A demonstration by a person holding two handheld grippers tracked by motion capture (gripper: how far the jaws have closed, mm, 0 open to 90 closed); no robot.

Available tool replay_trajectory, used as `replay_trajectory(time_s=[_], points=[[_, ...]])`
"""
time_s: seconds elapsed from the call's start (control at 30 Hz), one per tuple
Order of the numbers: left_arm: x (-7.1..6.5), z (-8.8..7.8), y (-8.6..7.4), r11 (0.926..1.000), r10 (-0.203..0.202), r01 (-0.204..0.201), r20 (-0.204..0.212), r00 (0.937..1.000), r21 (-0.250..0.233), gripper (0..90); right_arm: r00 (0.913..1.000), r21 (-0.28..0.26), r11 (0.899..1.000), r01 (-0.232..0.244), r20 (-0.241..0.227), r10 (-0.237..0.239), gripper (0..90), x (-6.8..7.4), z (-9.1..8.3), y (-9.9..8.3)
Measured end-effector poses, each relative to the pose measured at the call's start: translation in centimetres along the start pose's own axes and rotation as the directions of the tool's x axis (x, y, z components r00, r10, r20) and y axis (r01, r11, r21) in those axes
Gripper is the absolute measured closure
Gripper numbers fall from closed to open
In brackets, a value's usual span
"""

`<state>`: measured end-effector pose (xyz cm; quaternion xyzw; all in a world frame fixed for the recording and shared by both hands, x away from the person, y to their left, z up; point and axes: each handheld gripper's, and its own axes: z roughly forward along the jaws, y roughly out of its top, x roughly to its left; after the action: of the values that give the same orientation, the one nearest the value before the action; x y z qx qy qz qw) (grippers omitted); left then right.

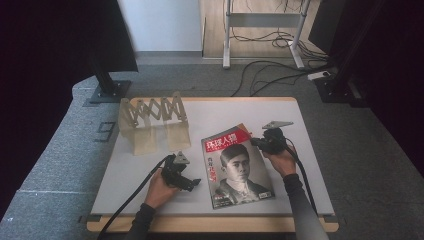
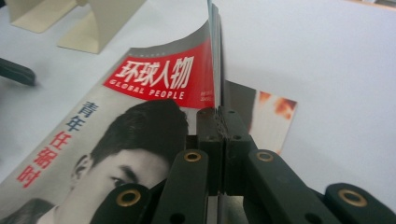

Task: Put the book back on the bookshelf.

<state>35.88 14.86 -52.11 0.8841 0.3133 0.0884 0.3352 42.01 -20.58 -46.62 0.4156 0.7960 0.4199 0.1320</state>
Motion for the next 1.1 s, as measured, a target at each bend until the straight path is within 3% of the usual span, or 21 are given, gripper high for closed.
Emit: replay_trajectory(time_s=[0.2, 0.27, 0.4, 0.43, 1.1], points=[[-0.2, 0.1, 1.3, 0.9998, 0.006, -0.005, 0.057, 0.9984, -0.019, 0.1, 0.9995, -0.012, 1.000, 0.025, -0.018, -0.025, 87.9, 0.7, -1.1, 0.4], [-0.3, 0.2, 2.0, 0.9996, 0.017, -0.015, 0.100, 0.9948, -0.022, 1.6, 0.9986, -0.027, 0.999, 0.038, -0.036, -0.039, 87.9, 1.2, -1.7, 0.7], [-0.5, 0.5, 2.6, 0.9993, 0.037, -0.036, 0.119, 0.9922, -0.014, 3.3, 0.9974, -0.038, 0.998, 0.060, -0.039, -0.061, 87.9, 1.7, -2.3, 1.1], [-0.5, 0.8, 2.9, 0.9993, 0.037, -0.036, 0.141, 0.9893, -0.008, 3.4, 0.9959, -0.045, 0.996, 0.076, -0.044, -0.078, 87.9, 2.1, -2.7, 1.4], [-0.6, 2.2, 3.8, 0.9994, 0.033, -0.033, 0.229, 0.9728, -0.007, 7.1, 0.9878, -0.102, 0.986, 0.133, -0.067, -0.140, 88.0, 4.1, -6.0, 3.0]])
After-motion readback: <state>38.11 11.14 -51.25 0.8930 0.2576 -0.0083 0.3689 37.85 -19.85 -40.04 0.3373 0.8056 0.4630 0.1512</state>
